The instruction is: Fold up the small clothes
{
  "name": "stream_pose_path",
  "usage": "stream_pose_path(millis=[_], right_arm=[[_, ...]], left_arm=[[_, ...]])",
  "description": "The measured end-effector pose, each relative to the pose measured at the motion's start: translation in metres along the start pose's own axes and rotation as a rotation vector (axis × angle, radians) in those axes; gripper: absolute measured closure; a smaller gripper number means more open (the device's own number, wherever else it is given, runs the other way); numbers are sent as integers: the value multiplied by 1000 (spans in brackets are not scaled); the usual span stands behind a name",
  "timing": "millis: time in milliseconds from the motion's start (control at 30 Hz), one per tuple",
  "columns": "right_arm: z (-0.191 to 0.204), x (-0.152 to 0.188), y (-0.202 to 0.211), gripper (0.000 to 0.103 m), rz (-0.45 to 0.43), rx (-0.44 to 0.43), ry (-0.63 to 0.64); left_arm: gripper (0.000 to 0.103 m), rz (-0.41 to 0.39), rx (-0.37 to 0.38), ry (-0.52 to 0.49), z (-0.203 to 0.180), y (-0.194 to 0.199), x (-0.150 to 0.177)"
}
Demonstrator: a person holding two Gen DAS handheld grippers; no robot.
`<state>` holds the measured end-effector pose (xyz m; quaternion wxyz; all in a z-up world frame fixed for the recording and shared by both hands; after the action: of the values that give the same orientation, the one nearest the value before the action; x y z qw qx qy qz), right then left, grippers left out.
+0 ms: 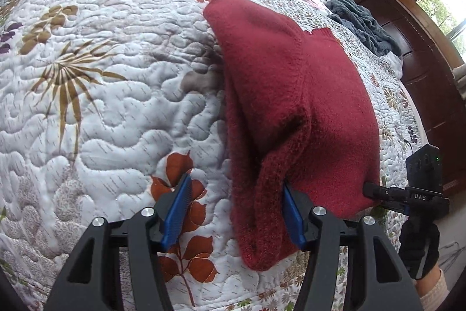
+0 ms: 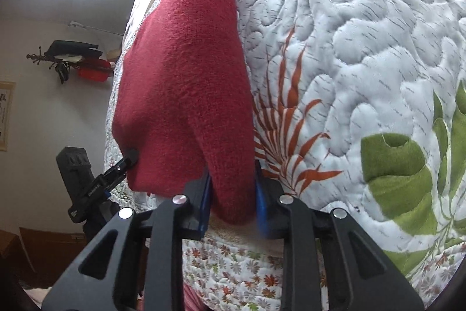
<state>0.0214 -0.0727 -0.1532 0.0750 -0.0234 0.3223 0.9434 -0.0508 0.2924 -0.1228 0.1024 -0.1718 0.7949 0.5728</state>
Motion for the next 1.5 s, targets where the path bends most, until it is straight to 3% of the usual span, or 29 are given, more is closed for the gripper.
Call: stream_pose_path(millis=[300, 400, 467, 633, 733, 900, 1200, 1500], right_arm=[[5, 3, -3, 73, -17, 53, 1], [23, 8, 3, 52, -32, 138, 43], [35, 15, 10, 33, -45, 215, 78], [53, 31, 20, 24, -64, 290, 122], [63, 45, 21, 20, -65, 391, 170], [75, 62, 26, 16, -85, 477, 198], [103, 87, 33, 11, -110, 568, 263], [133, 101, 50, 7, -140, 568, 282]], left_arm=[[43, 5, -16, 22, -1, 3, 5], [43, -17, -40, 17, -4, 20, 8], [42, -35, -72, 10, -7, 34, 11], [38, -55, -111, 0, -12, 58, 22], [35, -57, -145, -8, -15, 70, 29], [28, -71, -213, -29, -22, 87, 41], [17, -95, -313, -34, -40, 117, 59], [13, -116, -347, -63, -57, 139, 71]])
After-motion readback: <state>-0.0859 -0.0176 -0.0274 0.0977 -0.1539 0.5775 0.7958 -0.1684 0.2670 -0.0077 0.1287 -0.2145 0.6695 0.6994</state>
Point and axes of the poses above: each gripper's, at about its wrist camera, not at the fingertips, and y roughly against the way its jaws point, z to its left, x to its underside, the point moved 2 cm from there along -y, roughly the way its jaws point, and after that the axes turned 9 degrees about -x, right-handed, at the moved point
